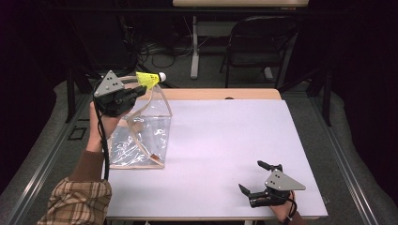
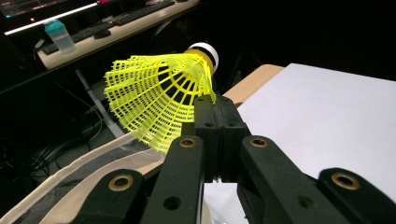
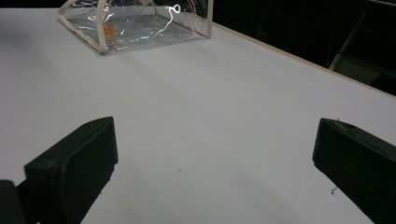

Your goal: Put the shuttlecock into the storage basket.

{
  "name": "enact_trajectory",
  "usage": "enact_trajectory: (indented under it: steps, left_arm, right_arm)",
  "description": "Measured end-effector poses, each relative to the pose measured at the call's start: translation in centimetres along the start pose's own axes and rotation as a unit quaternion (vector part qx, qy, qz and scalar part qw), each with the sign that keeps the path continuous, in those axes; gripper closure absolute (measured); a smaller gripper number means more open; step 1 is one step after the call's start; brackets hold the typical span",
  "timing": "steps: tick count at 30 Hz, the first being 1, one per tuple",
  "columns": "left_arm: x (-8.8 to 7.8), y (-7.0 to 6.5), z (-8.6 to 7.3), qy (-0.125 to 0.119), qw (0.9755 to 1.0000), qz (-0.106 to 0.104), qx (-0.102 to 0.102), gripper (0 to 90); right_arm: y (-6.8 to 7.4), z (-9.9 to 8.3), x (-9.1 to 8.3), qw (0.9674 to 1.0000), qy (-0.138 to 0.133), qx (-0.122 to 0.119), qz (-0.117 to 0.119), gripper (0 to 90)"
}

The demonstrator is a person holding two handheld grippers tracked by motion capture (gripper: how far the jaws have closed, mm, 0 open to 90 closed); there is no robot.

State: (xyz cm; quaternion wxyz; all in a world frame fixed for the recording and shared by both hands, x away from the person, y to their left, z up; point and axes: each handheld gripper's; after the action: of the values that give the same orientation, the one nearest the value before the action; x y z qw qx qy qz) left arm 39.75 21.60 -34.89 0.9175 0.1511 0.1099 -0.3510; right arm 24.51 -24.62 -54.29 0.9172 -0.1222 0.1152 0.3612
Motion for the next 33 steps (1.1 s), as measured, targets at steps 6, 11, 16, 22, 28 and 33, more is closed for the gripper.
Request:
enact_trajectory:
  steps: [6,11,16,22,28,33]
  left_arm:
    - [-0.2,0.4,-0.1,-0.001,1.0000,0.007,-0.004,89.7]
    - [-0.3,0.7,-0.2,0.000,0.9999,0.011,-0.007,89.7]
    - [-0.4,1.0,-0.3,0.000,0.9998,0.016,-0.010,89.7]
    - [-0.6,1.4,-0.5,0.000,0.9996,0.024,-0.014,89.7]
    - [-0.7,1.8,-0.7,0.001,0.9994,0.030,-0.019,89.7]
    - [-0.7,2.0,-0.9,0.002,0.9992,0.033,-0.022,89.7]
  right_arm:
    - [0.0,0.0,0.0,1.0000,0.000,0.000,0.000,0.0]
    - [0.0,0.0,0.0,1.0000,0.000,0.000,0.000,0.0]
    - [0.0,0.0,0.0,1.0000,0.001,0.000,0.000,0.0]
    - [0.0,0.0,0.0,1.0000,0.001,0.000,-0.001,0.0]
    - [0.0,0.0,0.0,1.0000,0.000,0.000,-0.001,0.0]
    - [0.0,0.0,0.0,1.0000,0.000,0.000,-0.001,0.0]
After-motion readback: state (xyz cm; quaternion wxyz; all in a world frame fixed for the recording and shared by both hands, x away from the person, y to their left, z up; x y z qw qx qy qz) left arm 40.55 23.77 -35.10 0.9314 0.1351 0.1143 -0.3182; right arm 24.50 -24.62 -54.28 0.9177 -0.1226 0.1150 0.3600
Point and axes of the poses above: each handheld gripper's, and its own axes: x roughly forward along the jaws, z roughly out of its top, y roughly to its left, and after that the axes turned 1 degree about -y, right-handed
